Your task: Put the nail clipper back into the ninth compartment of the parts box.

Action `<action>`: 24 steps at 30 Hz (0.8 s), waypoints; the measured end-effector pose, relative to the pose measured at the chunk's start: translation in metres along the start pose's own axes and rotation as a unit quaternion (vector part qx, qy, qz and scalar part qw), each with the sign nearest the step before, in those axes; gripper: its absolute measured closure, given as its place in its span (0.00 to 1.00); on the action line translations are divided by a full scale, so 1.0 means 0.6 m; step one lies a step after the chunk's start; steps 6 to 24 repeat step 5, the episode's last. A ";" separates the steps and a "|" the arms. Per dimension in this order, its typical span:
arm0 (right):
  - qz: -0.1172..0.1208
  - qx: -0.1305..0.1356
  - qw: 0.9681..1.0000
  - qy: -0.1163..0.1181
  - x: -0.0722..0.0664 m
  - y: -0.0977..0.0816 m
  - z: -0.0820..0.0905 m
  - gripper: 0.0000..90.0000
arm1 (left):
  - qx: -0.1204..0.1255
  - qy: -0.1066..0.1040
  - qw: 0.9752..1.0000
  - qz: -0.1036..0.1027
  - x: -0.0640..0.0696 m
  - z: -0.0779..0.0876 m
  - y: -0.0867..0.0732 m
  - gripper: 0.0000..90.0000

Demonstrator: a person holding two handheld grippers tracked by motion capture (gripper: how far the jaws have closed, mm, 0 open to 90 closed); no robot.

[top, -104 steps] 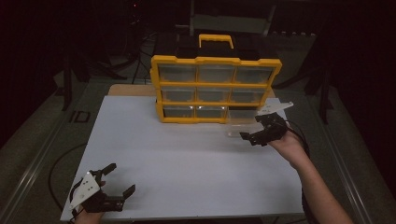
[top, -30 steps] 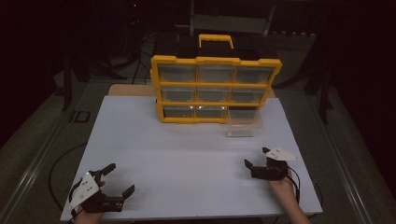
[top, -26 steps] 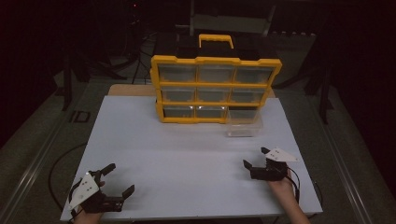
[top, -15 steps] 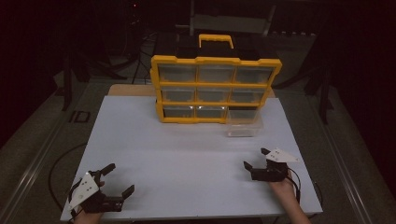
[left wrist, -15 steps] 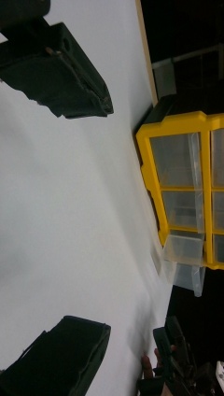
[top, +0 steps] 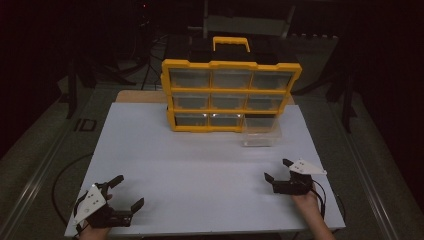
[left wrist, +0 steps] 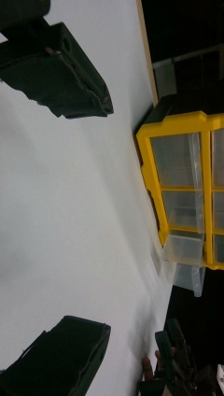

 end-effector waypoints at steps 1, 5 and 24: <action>0.002 0.000 1.000 0.000 0.001 -0.001 0.001 0.09 | 0.000 0.000 1.000 0.000 0.000 0.000 0.000 0.01; 0.009 -0.004 1.000 -0.009 0.005 -0.003 0.003 0.09 | 0.000 0.001 1.000 0.001 -0.001 0.000 0.000 0.01; 0.009 -0.004 1.000 -0.009 0.005 -0.003 0.003 0.09 | 0.000 0.001 1.000 0.001 -0.001 0.000 0.000 0.01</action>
Point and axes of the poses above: each handheld gripper's, and its own axes: z roughly backward along the jaws, y roughly out of its top, x roughly to its right, the point moved 6 cm from there along -z, roughly forward along the jaws
